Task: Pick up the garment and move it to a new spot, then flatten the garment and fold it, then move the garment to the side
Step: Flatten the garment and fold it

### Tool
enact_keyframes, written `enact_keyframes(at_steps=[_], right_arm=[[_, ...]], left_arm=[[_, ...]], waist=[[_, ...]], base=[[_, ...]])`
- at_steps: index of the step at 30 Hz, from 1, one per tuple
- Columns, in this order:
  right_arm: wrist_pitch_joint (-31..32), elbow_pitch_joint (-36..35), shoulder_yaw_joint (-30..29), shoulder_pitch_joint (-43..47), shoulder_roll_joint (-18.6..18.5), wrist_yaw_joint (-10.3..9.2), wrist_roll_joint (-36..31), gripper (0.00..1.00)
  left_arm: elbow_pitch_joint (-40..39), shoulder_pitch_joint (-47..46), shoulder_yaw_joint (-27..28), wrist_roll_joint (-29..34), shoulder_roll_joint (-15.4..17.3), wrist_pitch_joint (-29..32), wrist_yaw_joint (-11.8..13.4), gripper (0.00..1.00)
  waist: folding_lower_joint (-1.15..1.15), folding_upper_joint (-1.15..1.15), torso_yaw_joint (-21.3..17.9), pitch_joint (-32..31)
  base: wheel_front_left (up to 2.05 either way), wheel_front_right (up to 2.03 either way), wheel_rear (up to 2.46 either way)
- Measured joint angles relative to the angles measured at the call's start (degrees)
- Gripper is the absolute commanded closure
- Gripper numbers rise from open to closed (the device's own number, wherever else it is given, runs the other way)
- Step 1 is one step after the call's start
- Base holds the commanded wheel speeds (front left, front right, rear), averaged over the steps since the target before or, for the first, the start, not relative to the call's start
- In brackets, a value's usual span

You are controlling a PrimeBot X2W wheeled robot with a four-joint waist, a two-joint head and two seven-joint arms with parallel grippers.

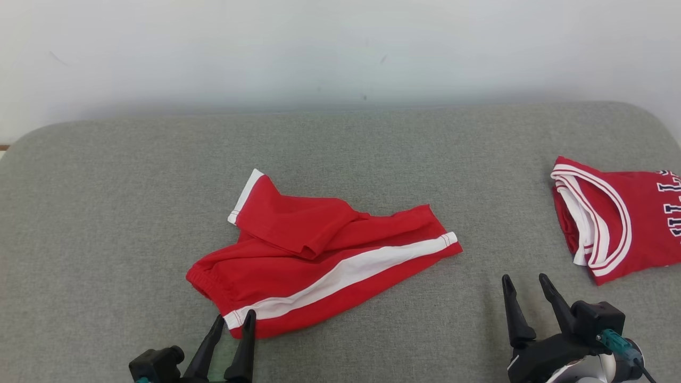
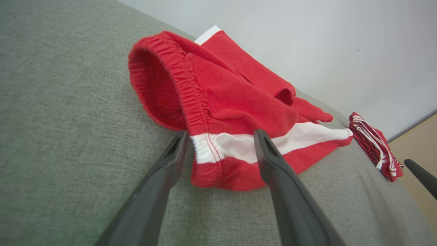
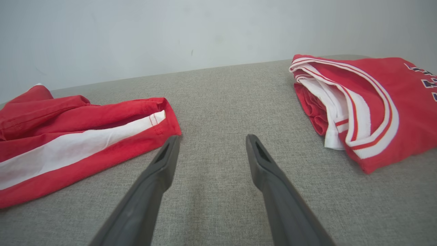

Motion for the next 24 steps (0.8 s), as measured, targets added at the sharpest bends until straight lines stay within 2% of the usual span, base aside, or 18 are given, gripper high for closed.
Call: enact_keyframes(at_steps=[6, 12, 13, 14, 15, 16, 24], right_arm=[[0.0, 0.0, 0.0, 0.0, -0.1, 0.00, 0.2, 0.00], [0.0, 0.0, -0.4, 0.0, -0.1, 0.00, 0.2, 0.00], [0.0, 0.0, -0.4, 0.0, -0.1, 0.00, 0.2, 0.00], [0.0, 0.0, -0.4, -0.1, -0.1, 0.00, 0.2, 0.00], [0.0, 0.1, -0.5, -0.1, -0.1, 0.00, 0.2, 0.00], [0.0, 0.1, -0.5, -0.1, -0.1, 0.00, 0.2, 0.00], [0.0, 0.0, -1.0, 0.0, 0.4, 0.00, 0.2, 0.00]], left_arm=[[1.2, 0.3, -0.2, -1.5, 0.1, 0.0, 0.0, 0.00], [2.1, 0.7, -2.8, -3.8, 0.0, 0.0, 0.0, 0.00], [2.1, 0.6, -2.8, -3.8, 0.0, 0.0, 0.0, 0.19], [2.3, 0.6, -2.9, -3.7, 0.0, 0.0, 0.0, 0.58], [2.5, 0.5, -2.9, -3.0, 0.0, 0.0, 0.0, 0.66], [2.6, 0.4, -2.9, -2.9, 0.0, 0.0, 0.0, 1.00], [2.4, -0.7, -2.6, -0.5, 0.8, 0.0, 0.0, 1.00]], waist=[[0.00, 0.00, -1.2, 0.4], [0.00, 0.00, -1.9, 0.9], [0.00, 0.00, -1.9, 0.9], [0.00, 0.00, -1.9, 1.0], [0.00, 0.00, -1.9, 1.0], [0.00, 0.00, -1.8, 1.0], [0.00, 0.00, -1.3, 0.6]], base=[[0.00, 0.00, 0.00], [0.00, 0.00, 0.00], [0.00, 0.00, 0.00], [0.00, 0.00, 0.00], [0.00, 0.00, 0.00], [0.00, 0.00, 0.00], [0.00, 0.00, 0.00]])
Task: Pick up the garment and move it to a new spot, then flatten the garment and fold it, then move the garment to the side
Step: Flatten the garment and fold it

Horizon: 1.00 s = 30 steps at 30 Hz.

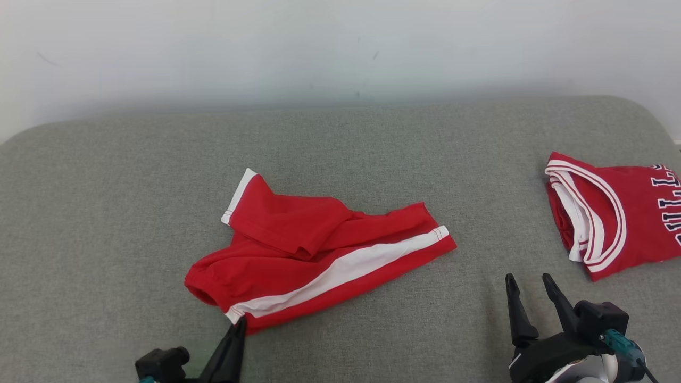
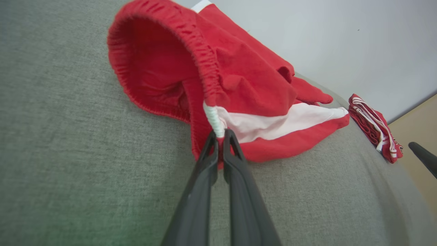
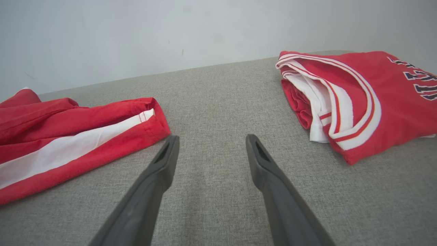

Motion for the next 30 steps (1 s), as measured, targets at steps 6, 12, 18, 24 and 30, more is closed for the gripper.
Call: enact_keyframes(at_steps=[6, 12, 18, 24, 30], right_arm=[[0.0, 0.1, -0.4, 0.4, 0.7, 0.00, 0.0, 0.00], [0.0, 0.2, -0.6, 1.0, 1.2, 0.00, 0.0, 0.00], [0.0, 0.2, -0.4, 1.0, 1.9, 0.00, -0.1, 0.00], [0.0, -0.1, 0.1, 1.0, 2.1, 0.00, -0.1, 0.00], [0.0, -1.9, 0.0, 1.7, 2.6, 0.00, -0.4, 0.00]], left_arm=[[-0.1, -0.8, -0.5, 0.1, 4.0, 0.0, 0.0, 1.00], [1.5, -1.0, -2.1, -2.8, 9.5, 0.0, 0.0, 1.00], [3.1, -1.7, -3.9, -4.1, 12.2, 0.0, 0.0, 0.00], [3.2, -0.4, 1.8, -0.4, 9.5, 0.0, 0.8, 0.00], [-0.6, 3.8, 9.1, 7.8, 5.5, 0.0, 3.6, 0.00]], waist=[[0.00, 0.00, 0.8, -0.8], [0.00, 0.00, 1.8, -1.3], [0.00, 0.00, 2.3, -1.4], [0.00, 0.00, 2.3, -2.2], [0.00, 0.00, 1.7, -3.5]], base=[[0.00, 0.00, 0.00], [0.00, 0.00, 0.00], [0.00, 0.00, 0.00], [0.00, 0.00, 0.00], [0.00, 0.00, 0.00]])
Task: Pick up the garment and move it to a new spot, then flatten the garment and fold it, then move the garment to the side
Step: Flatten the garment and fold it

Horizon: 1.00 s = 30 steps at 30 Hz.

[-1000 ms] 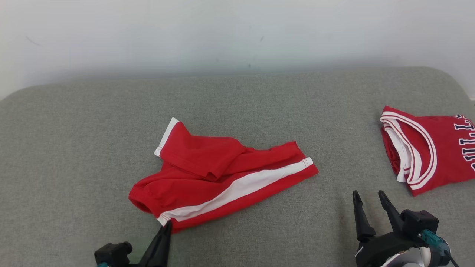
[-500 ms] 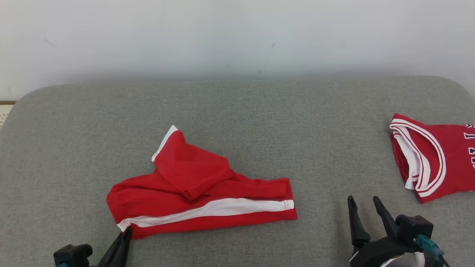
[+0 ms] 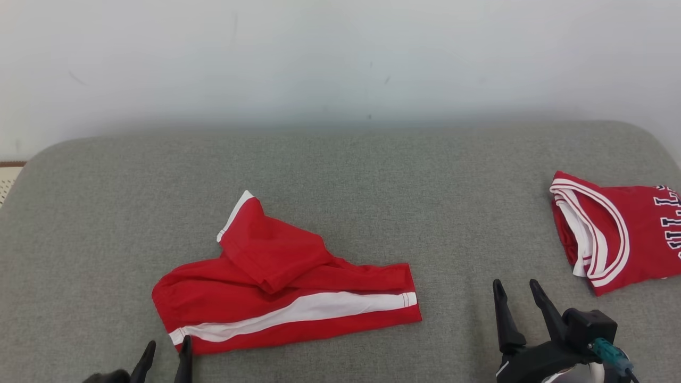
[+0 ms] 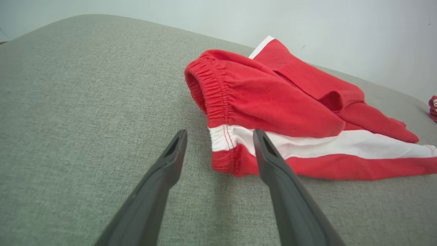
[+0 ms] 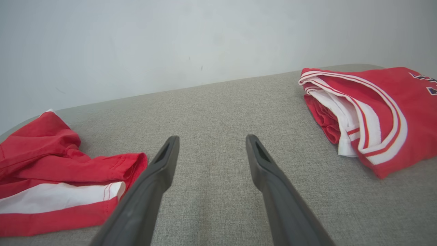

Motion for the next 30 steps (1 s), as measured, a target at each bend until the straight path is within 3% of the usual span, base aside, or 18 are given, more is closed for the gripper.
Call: enact_keyframes(at_steps=[8, 17, 30], right_arm=[[0.0, -2.6, 0.8, 1.6, 0.8, 0.00, -1.8, 0.00], [0.0, -4.4, 1.7, 3.6, 1.4, 0.00, -4.2, 0.00], [0.0, -4.1, 2.7, 5.2, 1.9, 0.00, -4.9, 0.00]], left_arm=[[-6.6, 5.5, 6.7, 10.1, -3.4, 0.0, 2.0, 0.00], [-10.3, 9.2, 10.6, 16.7, -5.1, 0.0, 4.4, 0.00], [-10.9, 10.7, 11.8, 19.3, -5.5, 0.0, 3.5, 0.00]], waist=[[0.00, 0.00, 0.0, -1.5], [0.00, 0.00, 0.7, -3.2], [0.00, 0.00, 0.7, -4.6]], base=[[0.00, 0.00, 0.00], [0.00, 0.00, 0.00], [0.00, 0.00, 0.00]])
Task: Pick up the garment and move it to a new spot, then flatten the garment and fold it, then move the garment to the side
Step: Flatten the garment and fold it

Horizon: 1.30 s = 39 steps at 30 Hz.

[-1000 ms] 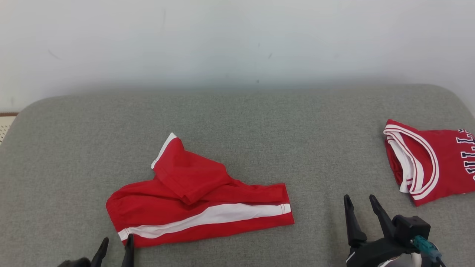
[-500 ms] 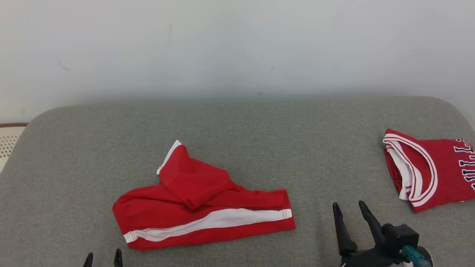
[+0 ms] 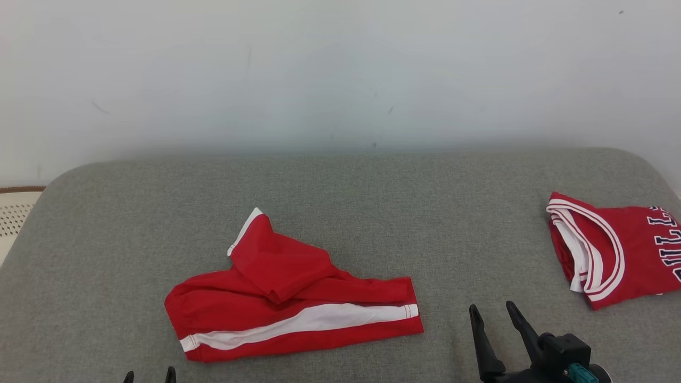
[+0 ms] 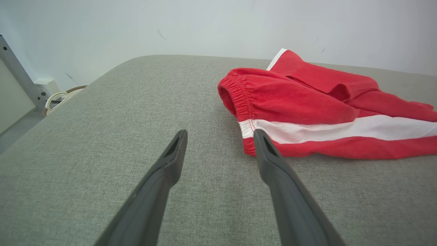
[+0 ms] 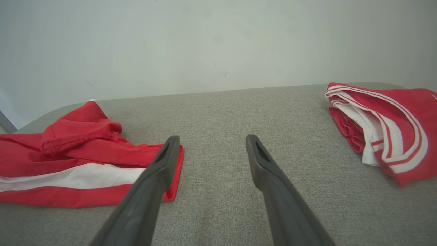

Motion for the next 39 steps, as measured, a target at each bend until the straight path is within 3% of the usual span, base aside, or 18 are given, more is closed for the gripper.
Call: enact_keyframes(at_steps=[12, 21, 39], right_arm=[[0.0, 1.4, 1.7, 0.0, -0.2, 0.00, 1.0, 0.00], [0.0, 6.0, 8.0, -4.1, -0.1, 0.00, 7.9, 0.00], [0.0, 11.6, 17.2, -10.5, -1.6, 0.00, 20.6, 0.00]], left_arm=[[0.1, -0.2, 0.2, -0.5, -0.4, 0.0, -1.8, 0.00], [0.3, -3.4, -4.1, -3.6, -0.7, 0.0, -5.0, 0.00], [-0.6, -5.7, -7.2, -5.4, -0.8, 0.0, -3.9, 0.00]], waist=[[0.00, 0.00, 0.3, 0.9], [0.01, 0.00, 1.5, 3.8], [0.01, 0.00, 3.5, 8.0]], base=[[0.00, 0.00, 0.00], [0.00, 0.00, 0.00], [0.00, 0.00, 0.00]])
